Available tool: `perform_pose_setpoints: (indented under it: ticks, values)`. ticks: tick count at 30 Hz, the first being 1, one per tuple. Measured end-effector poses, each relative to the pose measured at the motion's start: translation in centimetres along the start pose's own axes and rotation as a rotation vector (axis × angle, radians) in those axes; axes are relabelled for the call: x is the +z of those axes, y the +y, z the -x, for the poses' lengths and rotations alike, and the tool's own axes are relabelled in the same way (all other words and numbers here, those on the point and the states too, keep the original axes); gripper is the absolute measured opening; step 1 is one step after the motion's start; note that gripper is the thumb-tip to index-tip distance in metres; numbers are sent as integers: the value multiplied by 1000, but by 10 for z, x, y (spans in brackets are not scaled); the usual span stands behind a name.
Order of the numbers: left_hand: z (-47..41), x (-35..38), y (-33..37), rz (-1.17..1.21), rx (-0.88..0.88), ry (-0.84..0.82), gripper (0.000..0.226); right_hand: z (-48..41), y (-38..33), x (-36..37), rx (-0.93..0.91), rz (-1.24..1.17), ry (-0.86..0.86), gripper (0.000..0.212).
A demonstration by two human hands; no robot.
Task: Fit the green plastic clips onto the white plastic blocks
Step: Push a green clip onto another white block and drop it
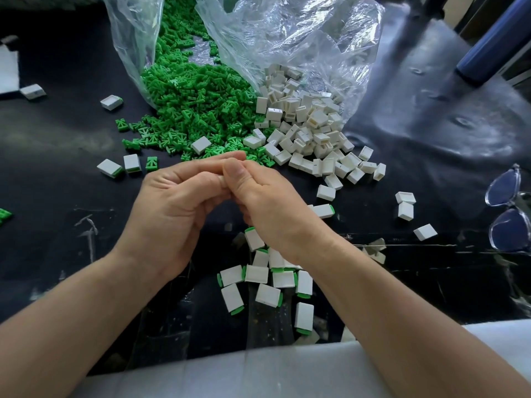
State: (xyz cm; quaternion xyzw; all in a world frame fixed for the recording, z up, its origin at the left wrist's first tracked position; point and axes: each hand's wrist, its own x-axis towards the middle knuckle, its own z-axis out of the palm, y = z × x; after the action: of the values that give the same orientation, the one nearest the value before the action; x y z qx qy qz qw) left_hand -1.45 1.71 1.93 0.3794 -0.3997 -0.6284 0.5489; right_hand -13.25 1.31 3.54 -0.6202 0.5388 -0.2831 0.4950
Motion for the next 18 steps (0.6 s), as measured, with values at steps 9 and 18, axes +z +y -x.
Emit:
perform_pose_setpoints:
  ticks: [9,18]
  values:
    - [0,0,2,24,-21,-15,23,-1,2,0,-48,9,36,39]
    - [0,2,5,-30,-66,-36,20,-5,3,-10,80,-342,-156,58]
